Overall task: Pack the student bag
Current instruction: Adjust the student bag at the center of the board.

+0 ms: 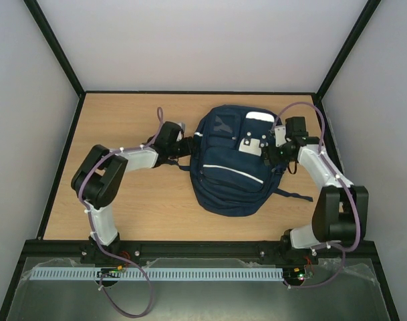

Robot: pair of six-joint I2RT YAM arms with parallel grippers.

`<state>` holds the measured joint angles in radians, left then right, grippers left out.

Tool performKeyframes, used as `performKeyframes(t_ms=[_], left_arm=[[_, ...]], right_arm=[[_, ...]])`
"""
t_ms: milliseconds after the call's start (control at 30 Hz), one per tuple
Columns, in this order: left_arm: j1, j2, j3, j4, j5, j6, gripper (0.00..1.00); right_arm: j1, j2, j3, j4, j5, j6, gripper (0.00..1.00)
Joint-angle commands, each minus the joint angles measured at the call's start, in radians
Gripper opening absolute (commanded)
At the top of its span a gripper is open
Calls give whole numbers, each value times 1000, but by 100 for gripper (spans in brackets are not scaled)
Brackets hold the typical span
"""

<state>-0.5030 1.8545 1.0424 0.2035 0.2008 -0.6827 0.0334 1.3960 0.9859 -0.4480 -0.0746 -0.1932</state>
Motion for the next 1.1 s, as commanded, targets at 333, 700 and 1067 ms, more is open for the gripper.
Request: performKeyframes(t_ms=[333,700,1067], left_arm=[[-64,-58,-257,207,78,-129,3],[-266,-510,-572,-5,-238,-204,9],[-425,-1063,-707,-276,-292,-99,58]], right_arm=[[104,336,138,-38,-167,-67,77],[212,404,281,-60,-149,-9,77],[213,2,153,-133,-154,-26,84]])
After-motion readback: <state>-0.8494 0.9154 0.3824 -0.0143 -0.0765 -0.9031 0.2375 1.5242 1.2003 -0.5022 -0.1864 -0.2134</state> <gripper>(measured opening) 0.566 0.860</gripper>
